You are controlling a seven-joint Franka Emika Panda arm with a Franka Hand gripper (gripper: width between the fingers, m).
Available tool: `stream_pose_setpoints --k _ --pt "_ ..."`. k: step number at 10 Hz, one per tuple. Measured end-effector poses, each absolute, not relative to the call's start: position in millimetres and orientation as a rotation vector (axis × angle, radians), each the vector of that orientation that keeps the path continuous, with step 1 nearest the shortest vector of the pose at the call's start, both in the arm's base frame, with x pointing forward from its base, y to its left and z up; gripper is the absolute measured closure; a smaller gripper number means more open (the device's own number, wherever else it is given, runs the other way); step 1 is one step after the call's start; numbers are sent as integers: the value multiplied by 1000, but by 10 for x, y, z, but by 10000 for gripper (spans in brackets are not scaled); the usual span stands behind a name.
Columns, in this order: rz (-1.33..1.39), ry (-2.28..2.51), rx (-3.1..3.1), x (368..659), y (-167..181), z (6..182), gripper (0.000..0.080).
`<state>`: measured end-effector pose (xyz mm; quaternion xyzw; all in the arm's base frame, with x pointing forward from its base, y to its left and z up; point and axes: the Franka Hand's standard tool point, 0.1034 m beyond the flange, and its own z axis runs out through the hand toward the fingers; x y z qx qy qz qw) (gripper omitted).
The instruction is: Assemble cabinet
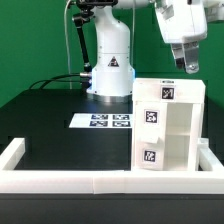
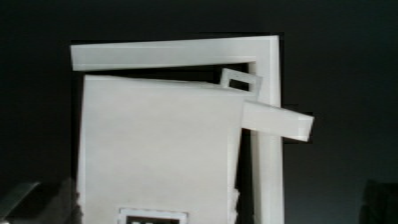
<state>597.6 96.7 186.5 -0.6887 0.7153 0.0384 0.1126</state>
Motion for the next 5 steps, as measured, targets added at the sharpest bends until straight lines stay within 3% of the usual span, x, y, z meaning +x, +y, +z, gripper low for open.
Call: stream_pose_setpoints --k 5 --pt "112 2090 -2030 5974 976 1863 2"
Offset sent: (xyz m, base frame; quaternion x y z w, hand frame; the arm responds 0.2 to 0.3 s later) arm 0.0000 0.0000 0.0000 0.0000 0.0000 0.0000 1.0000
